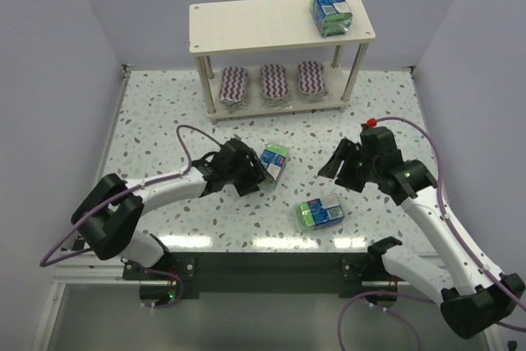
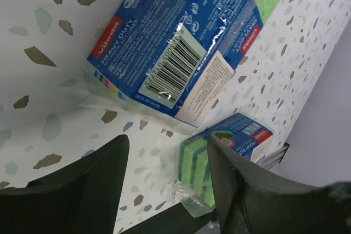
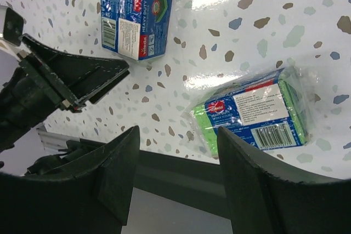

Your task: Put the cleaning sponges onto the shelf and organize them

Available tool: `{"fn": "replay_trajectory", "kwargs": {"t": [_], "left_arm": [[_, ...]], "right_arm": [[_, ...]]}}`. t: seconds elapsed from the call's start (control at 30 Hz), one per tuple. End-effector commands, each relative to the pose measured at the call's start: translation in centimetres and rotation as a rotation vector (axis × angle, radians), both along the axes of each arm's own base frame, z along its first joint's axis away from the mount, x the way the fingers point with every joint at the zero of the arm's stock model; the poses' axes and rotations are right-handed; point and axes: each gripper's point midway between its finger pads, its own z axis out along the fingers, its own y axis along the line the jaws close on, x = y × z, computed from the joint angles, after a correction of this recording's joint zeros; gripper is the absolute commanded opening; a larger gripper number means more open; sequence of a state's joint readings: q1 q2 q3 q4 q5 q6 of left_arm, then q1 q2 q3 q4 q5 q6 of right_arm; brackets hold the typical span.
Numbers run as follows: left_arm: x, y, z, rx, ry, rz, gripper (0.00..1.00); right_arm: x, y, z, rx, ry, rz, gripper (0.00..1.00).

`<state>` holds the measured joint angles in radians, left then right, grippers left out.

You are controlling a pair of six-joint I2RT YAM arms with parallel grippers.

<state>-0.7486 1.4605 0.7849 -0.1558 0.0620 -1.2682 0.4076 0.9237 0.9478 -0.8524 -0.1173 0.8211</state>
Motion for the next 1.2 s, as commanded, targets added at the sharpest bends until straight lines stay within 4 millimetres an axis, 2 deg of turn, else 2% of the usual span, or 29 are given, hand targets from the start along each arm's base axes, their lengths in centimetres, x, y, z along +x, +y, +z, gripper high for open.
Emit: {"fn": "replay_trajectory", "kwargs": {"t": [0.0, 0.2, 0.37, 0.43, 0.5, 0.67, 0.8, 0.87, 0.9, 0.97, 1.0, 1.1, 1.17], "left_arm": [[1.3, -0.5, -0.9, -0.030, -0.017, 0.048, 0.63], [2.6, -0.4, -1.5, -0.043, -0.064, 0.066, 0.49], [2.0, 0.8, -3.2, -0.023, -0.048, 0.067, 0.22], [1.5, 1.1, -3.2, -0.029, -0.051, 0.062, 0.12], [1.3, 1.2, -2.8, -0.034, -0.062, 0.052, 0.09], [0.9, 2.0, -1.1, -0.035, -0.097, 0.055, 0.16], [1.3, 3.1, 1.6, -0.034, -0.157, 0.104, 0.40], [1.5, 3.5, 2.0, -0.021, -0.171, 0.113, 0.47], [1.6, 3.7, 1.9, -0.004, -0.175, 0.122, 0.52], [2.1, 4.0, 1.4, 0.016, -0.163, 0.122, 0.53], [1.9, 3.7, 0.3, 0.022, -0.122, 0.099, 0.53], [2.0, 3.3, -1.0, 0.036, -0.063, 0.062, 0.53], [2.1, 3.1, -1.2, 0.033, -0.061, 0.049, 0.54]], "right_arm": [[0.3, -0.1, 0.7, 0.007, -0.027, -0.020, 0.62], [0.3, -0.2, 0.8, 0.007, -0.032, -0.025, 0.62], [0.2, -0.2, 0.7, 0.010, -0.030, -0.026, 0.62], [0.2, -0.1, 0.6, 0.009, -0.027, -0.025, 0.62], [0.2, -0.1, 0.5, 0.011, -0.025, -0.023, 0.62], [0.2, -0.1, 0.4, 0.009, -0.021, -0.023, 0.62], [0.3, -0.1, 0.4, 0.008, -0.022, -0.024, 0.62], [0.4, 0.0, 0.4, 0.010, -0.020, -0.022, 0.62], [0.5, 0.1, 0.5, 0.010, -0.023, -0.021, 0.62], [0.6, 0.2, 0.5, 0.013, -0.022, -0.018, 0.62], [0.7, 0.2, 0.5, 0.012, -0.021, -0.019, 0.62], [0.8, 0.1, 0.8, 0.003, -0.024, -0.019, 0.62], [0.8, 0.0, 1.0, -0.005, -0.030, -0.019, 0.62]]}}
